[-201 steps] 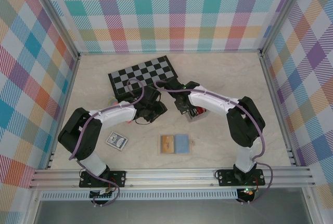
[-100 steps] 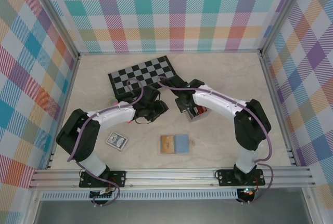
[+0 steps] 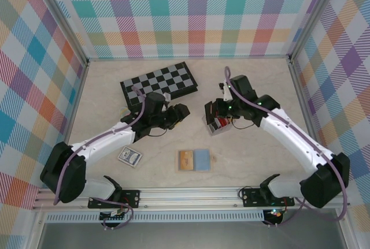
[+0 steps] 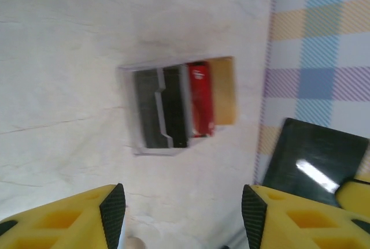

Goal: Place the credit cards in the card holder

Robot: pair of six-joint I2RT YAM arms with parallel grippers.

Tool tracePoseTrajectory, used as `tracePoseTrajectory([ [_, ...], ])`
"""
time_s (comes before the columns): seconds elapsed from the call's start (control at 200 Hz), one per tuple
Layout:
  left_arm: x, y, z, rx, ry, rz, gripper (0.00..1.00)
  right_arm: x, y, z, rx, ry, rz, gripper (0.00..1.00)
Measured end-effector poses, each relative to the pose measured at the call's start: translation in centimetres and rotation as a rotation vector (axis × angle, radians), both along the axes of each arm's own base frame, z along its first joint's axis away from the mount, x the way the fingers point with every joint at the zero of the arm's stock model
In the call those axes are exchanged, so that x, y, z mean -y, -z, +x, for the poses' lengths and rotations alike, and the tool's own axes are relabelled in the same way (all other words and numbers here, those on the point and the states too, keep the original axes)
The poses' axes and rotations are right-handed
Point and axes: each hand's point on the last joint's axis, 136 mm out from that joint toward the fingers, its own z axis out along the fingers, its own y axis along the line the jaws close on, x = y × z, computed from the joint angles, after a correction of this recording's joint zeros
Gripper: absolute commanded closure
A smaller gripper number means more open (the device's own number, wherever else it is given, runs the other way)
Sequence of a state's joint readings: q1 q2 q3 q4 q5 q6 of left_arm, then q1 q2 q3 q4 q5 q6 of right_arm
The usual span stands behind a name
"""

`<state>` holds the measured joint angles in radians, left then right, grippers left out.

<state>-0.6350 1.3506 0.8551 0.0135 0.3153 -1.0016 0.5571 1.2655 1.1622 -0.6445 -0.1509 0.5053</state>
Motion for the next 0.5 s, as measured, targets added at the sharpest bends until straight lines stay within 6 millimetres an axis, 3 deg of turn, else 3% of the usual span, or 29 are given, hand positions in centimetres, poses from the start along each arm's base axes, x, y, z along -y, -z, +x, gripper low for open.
tracePoseTrajectory([
  [0.105, 1.1, -2.0, -0.5, 0.045, 0.065, -0.083, 0.4, -1.2, -0.6, -1.2, -0.042, -0.039, 0.134, 0.97],
  [0.33, 2.5, -4.0, -1.4, 0.078, 0.157, -0.186, 0.4, -3.3, -1.3, -2.9, -0.116, -0.117, 0.325, 0.97],
  [0.5, 3.4, -5.2, -1.7, 0.088, 0.199, -0.258, 0.54, -4.1, -1.8, -3.2, -0.134, -0.141, 0.393, 0.97],
])
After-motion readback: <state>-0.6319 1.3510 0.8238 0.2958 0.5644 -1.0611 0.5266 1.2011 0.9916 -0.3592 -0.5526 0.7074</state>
